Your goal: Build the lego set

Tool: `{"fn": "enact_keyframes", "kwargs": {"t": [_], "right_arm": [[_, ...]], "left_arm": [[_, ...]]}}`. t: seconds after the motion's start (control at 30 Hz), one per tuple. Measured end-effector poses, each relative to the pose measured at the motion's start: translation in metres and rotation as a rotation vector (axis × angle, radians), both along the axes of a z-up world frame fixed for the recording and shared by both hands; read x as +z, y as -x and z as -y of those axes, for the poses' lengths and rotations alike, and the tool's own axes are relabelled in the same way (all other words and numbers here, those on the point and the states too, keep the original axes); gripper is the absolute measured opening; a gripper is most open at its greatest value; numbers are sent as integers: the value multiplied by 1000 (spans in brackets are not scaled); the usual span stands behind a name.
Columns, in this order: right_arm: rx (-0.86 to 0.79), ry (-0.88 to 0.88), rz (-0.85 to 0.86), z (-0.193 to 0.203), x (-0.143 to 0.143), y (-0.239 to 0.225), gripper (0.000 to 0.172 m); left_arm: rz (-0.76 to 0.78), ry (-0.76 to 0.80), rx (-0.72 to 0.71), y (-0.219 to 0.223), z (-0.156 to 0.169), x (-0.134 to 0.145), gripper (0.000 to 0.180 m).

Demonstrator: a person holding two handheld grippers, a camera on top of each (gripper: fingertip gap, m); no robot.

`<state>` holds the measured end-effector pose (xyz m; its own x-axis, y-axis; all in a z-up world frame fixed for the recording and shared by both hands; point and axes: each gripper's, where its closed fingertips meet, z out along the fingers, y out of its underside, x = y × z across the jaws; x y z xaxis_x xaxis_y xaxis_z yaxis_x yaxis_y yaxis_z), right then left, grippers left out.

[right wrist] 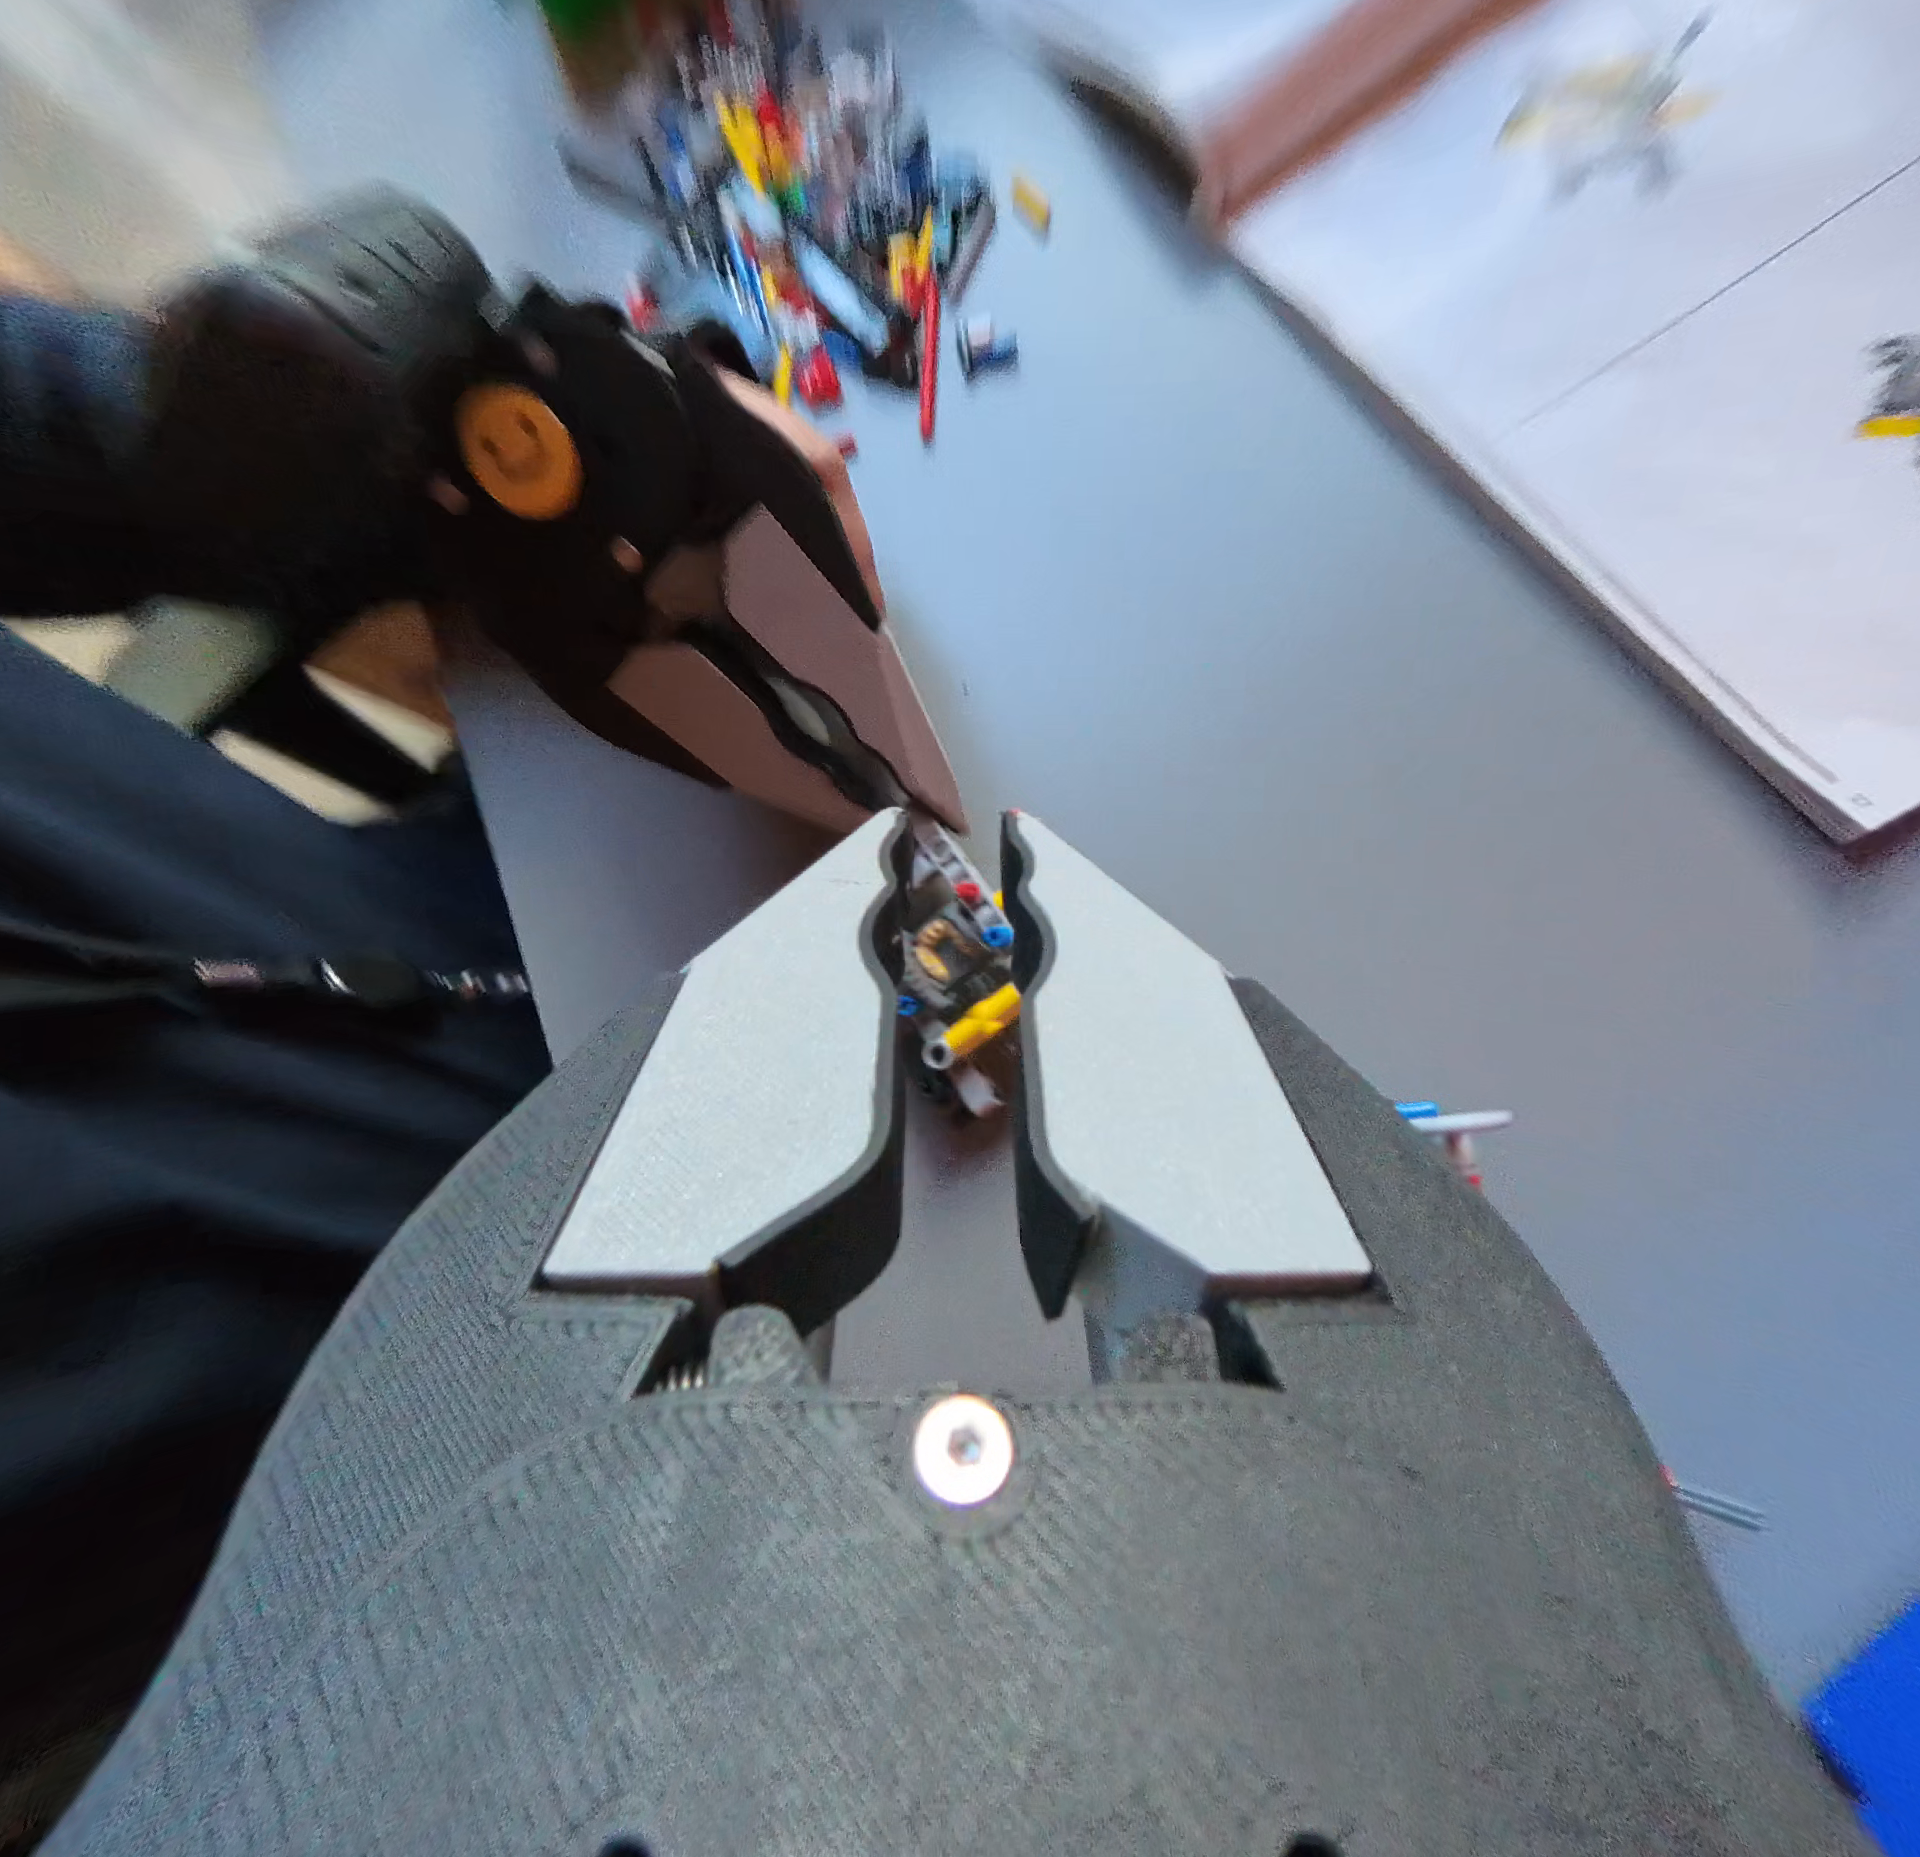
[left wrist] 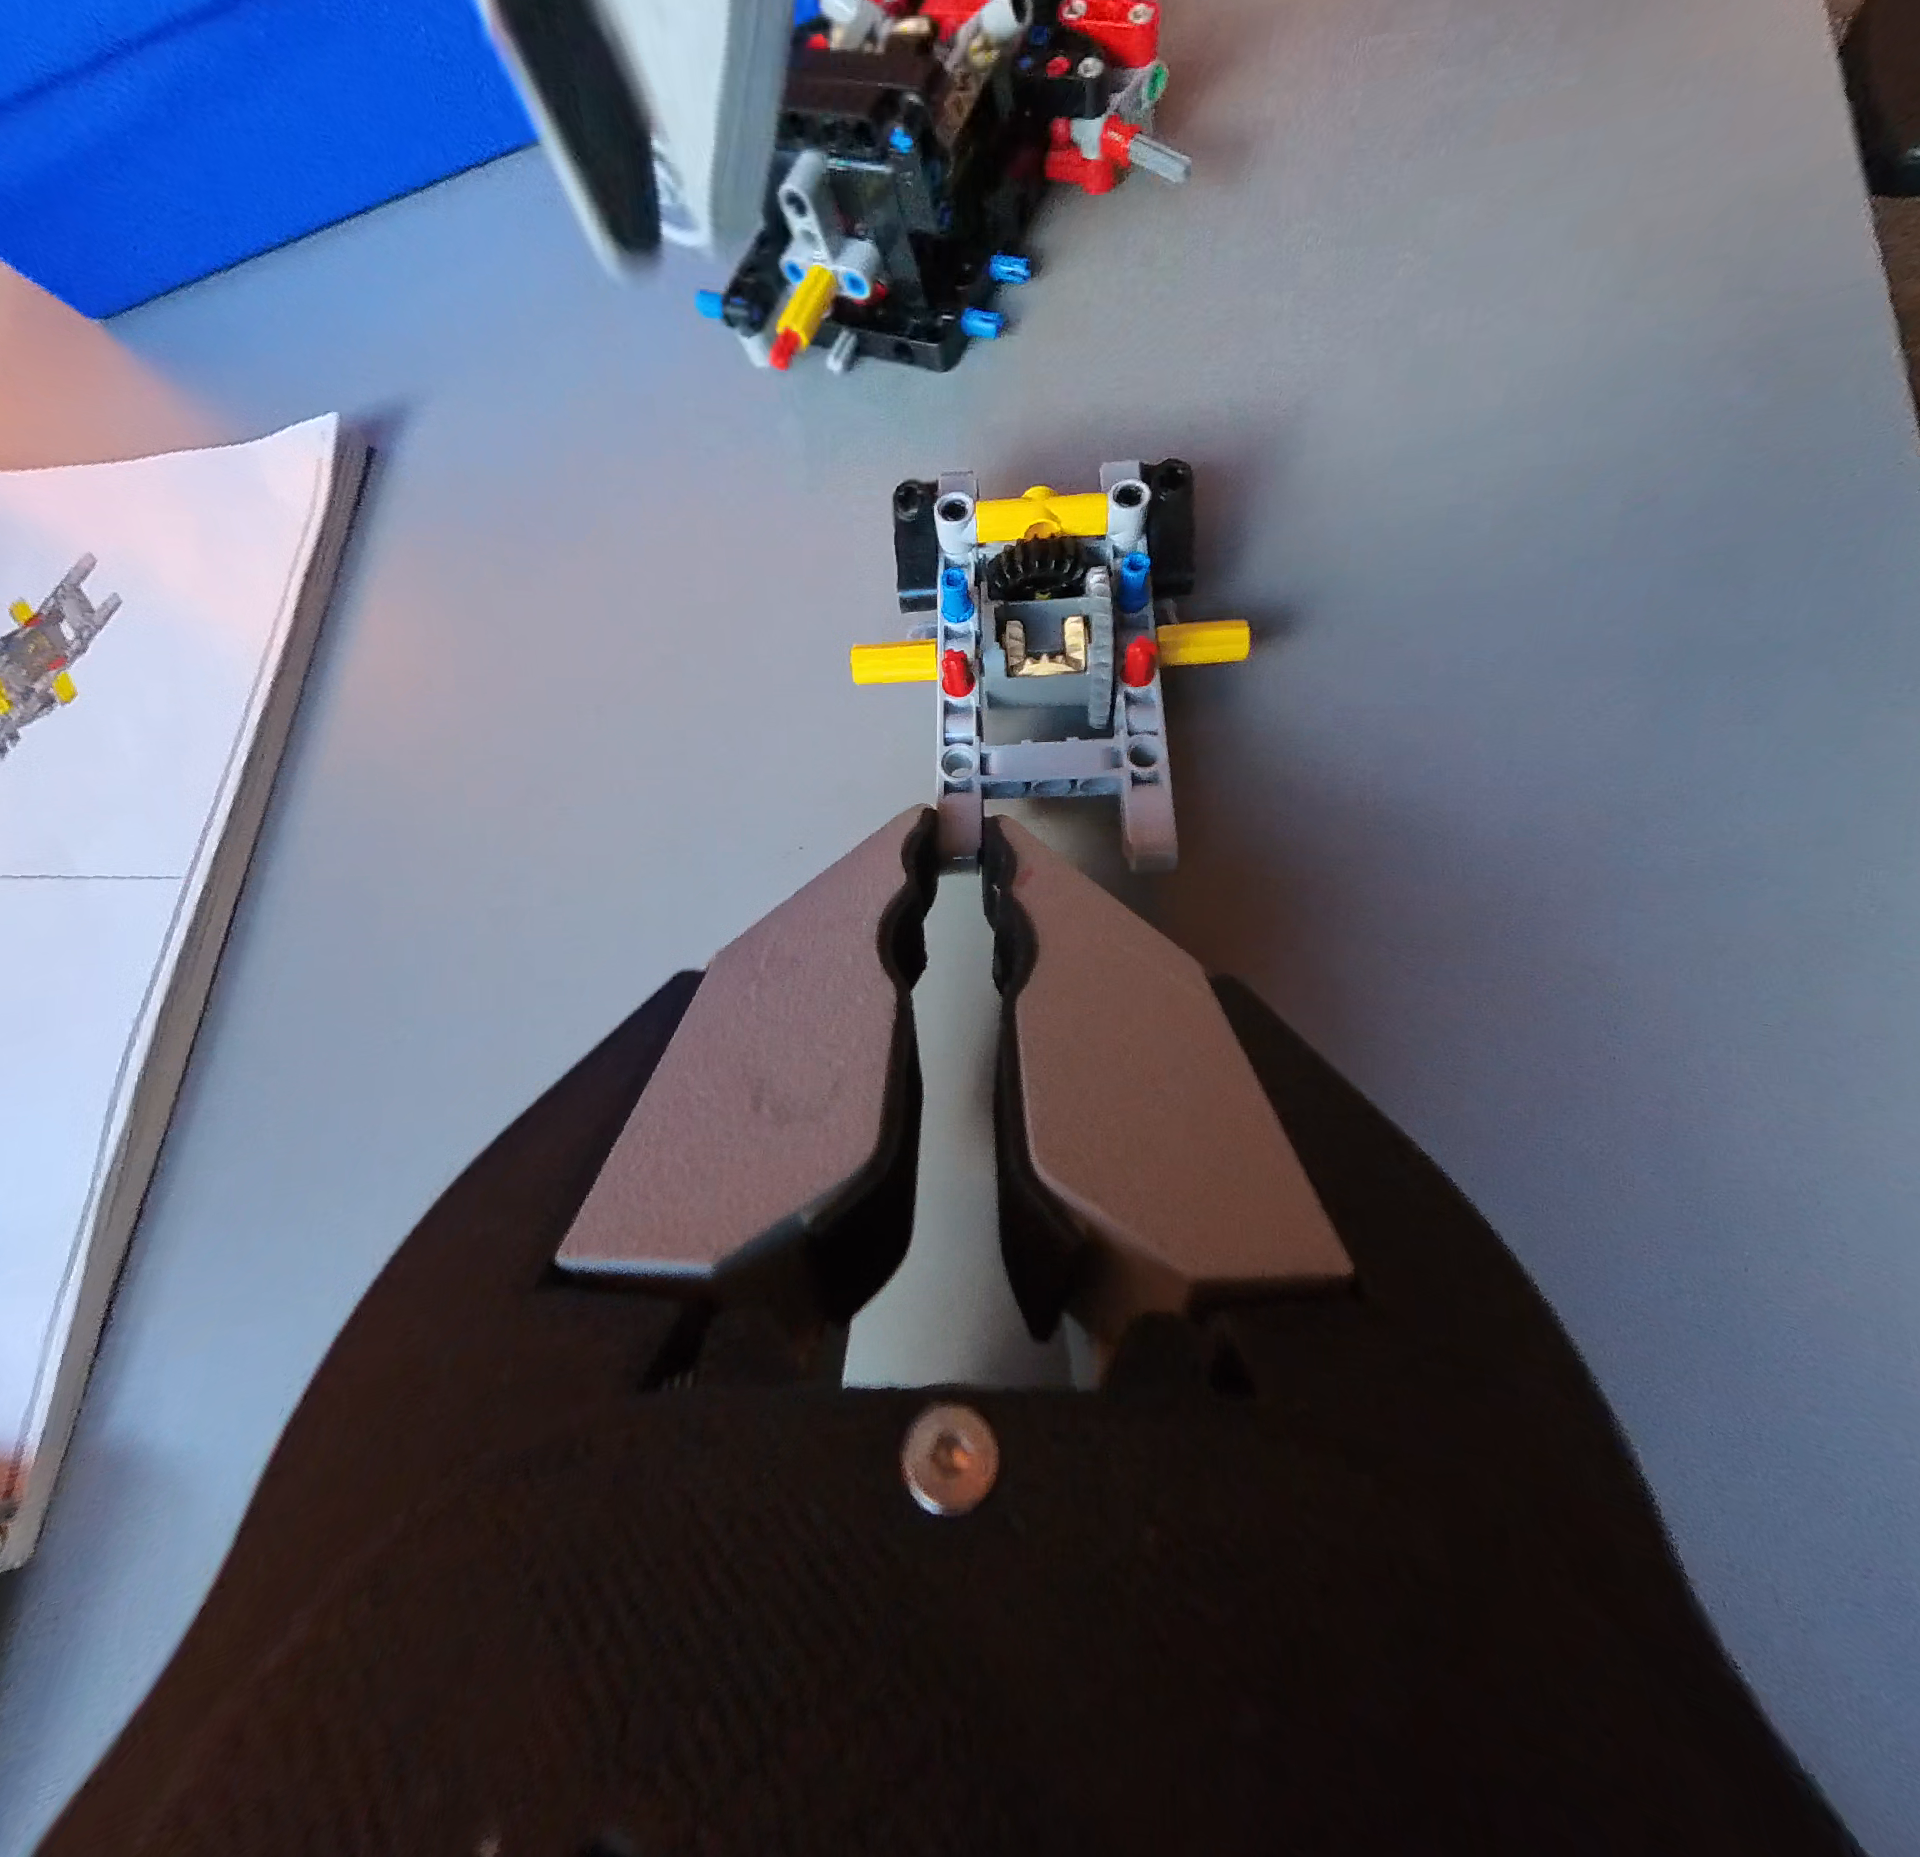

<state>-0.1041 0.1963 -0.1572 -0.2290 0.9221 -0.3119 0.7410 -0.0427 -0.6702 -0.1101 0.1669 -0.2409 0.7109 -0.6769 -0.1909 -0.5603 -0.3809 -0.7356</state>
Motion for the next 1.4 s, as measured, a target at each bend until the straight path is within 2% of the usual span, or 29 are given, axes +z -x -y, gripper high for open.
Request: {"fn": "enact_keyframes", "kwargs": {"t": [0.07, 0.2, 0.33, 0.5, 0.7, 0.8, 1.03, 1.27, 1.4], "right_arm": [[-80, 53, -120, 2, 13, -10, 12], [-184, 71, -200, 14, 1, -36, 12], [-214, 92, -287, 34, -1, -50, 11], [-213, -7, -220, 46, -29, -60, 9], [-196, -94, -113, 66, -65, -64, 9], [-205, -135, -86, 65, -75, -65, 12], [-199, -130, -47, 67, -86, -63, 17], [-193, -107, -69, 67, -87, -33, 25], [-166, -115, -76, 64, -87, -13, 27]], "left_arm": [[20, -1, 42, 5, -2, 2, 5], [25, 6, 137, 20, -4, 3, 6], [37, -3, 258, 38, -5, 14, 5], [91, 46, 383, 49, 8, 26, 6], [87, 120, 338, 16, 39, 24, 15], [153, 144, 275, -9, 55, 31, 21], [224, 148, 272, -6, 81, 44, 23], [124, 160, 401, 40, 65, 22, 23], [218, 194, 327, 23, 52, 21, 21]]}}
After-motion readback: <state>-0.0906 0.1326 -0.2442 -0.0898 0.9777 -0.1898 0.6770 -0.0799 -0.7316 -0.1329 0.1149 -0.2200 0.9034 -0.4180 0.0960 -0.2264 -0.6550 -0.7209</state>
